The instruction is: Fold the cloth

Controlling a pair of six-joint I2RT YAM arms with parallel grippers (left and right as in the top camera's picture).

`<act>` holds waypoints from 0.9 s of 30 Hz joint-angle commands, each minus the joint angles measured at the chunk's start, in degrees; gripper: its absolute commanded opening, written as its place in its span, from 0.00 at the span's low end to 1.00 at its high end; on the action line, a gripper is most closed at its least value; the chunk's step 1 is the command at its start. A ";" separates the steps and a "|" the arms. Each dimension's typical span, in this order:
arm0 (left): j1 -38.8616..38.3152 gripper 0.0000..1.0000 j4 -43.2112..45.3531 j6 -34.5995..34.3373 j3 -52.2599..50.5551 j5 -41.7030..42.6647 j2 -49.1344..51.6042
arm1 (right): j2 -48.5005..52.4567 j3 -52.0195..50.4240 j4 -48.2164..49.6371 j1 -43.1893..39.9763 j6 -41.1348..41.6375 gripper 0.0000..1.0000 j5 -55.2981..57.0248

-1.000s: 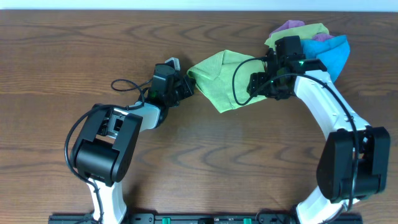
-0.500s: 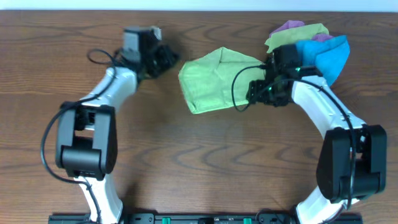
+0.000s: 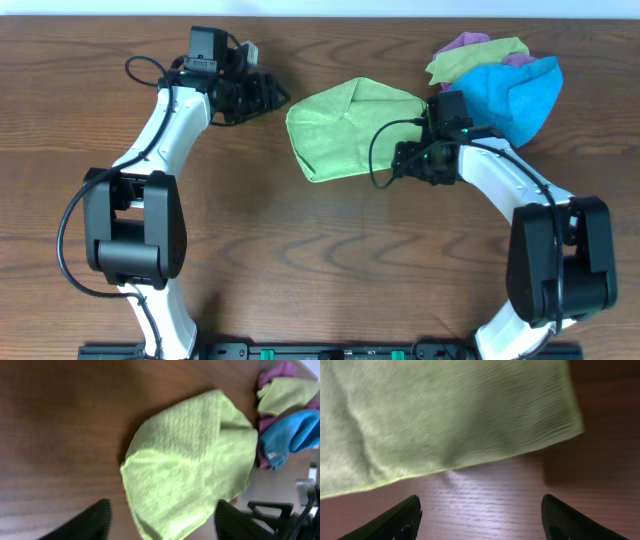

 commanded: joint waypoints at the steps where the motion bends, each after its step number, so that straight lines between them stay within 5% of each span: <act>1: 0.04 0.77 -2.16 1.31 0.48 -0.24 0.70 | 0.17 -0.07 0.52 -1.77 1.90 0.77 2.60; 2: 0.04 0.82 -3.15 1.31 0.39 -0.22 0.70 | 0.17 -0.07 0.59 -2.19 1.90 0.77 2.67; 10: -0.13 0.82 -6.40 0.13 -3.08 2.95 0.72 | 0.17 -0.07 2.08 -3.58 1.86 0.80 4.72; 27: -8.07 0.86 2.67 -8.87 -14.12 7.30 0.74 | 0.17 -0.07 4.42 -3.58 1.90 0.80 4.70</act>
